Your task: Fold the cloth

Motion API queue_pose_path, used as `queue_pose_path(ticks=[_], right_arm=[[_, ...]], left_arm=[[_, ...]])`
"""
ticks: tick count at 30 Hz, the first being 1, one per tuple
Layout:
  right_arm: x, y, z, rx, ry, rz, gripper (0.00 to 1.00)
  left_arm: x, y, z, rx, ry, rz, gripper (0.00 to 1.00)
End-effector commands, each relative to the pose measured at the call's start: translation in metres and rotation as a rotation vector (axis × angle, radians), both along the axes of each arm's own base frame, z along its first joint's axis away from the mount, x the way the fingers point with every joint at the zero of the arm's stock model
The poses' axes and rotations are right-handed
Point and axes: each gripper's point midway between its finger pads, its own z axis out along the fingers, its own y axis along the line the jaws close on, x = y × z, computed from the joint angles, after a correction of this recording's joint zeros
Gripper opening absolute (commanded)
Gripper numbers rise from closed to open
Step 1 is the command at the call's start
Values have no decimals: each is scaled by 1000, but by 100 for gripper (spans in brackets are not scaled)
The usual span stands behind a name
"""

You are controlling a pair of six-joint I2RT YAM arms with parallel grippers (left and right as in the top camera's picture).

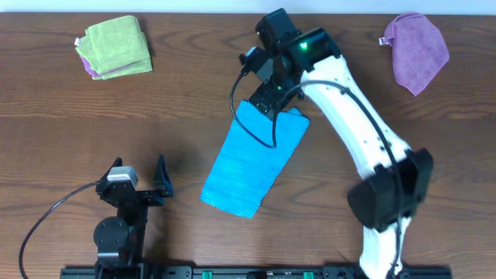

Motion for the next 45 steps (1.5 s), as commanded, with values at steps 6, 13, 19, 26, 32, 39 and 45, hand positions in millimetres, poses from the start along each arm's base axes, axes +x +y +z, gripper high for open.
queue_pose_path(ticks=[6, 13, 19, 26, 32, 39, 45], right_arm=[[16, 23, -82, -10, 80, 99, 93], [33, 47, -91, 48, 12, 164, 95], [51, 58, -101, 73, -52, 196, 99], [52, 75, -106, 170, -46, 263, 97], [65, 59, -122, 176, -35, 231, 94], [71, 50, -137, 171, -20, 208, 90], [69, 58, -143, 216, 2, 199, 86]], left_arm=[[0, 2, -20, 18, 50, 9, 95], [0, 2, -20, 18, 50, 9, 95], [0, 2, -20, 18, 50, 9, 95], [0, 2, -20, 18, 50, 9, 95], [0, 2, -20, 18, 50, 9, 95], [0, 2, -20, 18, 50, 9, 95], [0, 2, -20, 18, 50, 9, 95]])
